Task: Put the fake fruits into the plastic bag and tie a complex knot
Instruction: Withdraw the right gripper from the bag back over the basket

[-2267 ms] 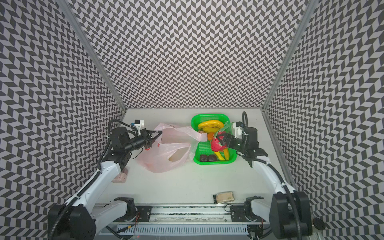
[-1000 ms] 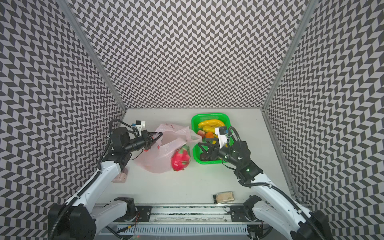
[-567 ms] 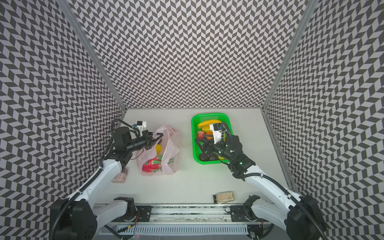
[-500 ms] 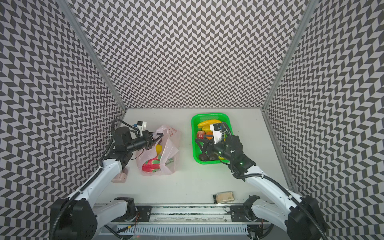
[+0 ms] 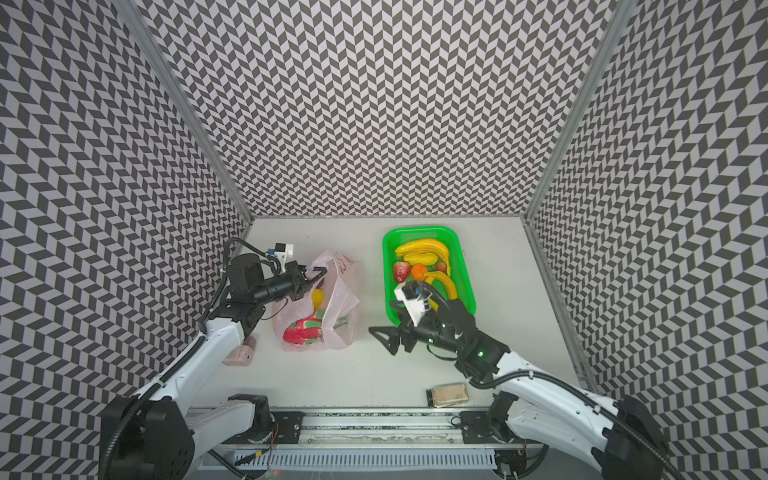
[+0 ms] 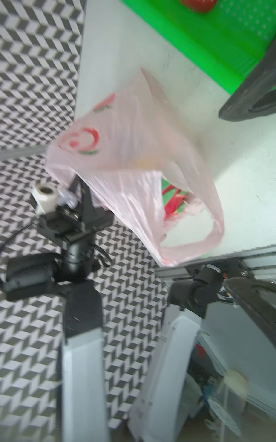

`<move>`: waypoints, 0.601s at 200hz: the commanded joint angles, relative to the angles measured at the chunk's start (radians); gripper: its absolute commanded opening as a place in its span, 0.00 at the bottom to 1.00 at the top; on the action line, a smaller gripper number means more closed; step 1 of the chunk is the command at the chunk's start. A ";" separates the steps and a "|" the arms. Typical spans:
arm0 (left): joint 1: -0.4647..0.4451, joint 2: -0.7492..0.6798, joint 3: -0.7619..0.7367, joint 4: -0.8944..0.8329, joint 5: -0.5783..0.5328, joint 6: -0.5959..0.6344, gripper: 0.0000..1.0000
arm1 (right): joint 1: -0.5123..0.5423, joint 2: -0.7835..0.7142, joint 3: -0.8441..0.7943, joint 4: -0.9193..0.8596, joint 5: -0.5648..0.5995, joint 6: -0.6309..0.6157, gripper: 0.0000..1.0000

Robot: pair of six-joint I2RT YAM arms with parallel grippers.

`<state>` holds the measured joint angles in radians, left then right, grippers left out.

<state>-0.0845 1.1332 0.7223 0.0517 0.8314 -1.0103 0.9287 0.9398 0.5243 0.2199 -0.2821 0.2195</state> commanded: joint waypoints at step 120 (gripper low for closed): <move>0.005 -0.026 0.031 -0.018 -0.008 0.022 0.00 | 0.221 0.425 0.283 0.120 0.156 -0.232 0.13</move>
<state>-0.0845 1.1236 0.7223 0.0353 0.8246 -1.0073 1.1431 1.3647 0.7506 0.3325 -0.0937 -0.0128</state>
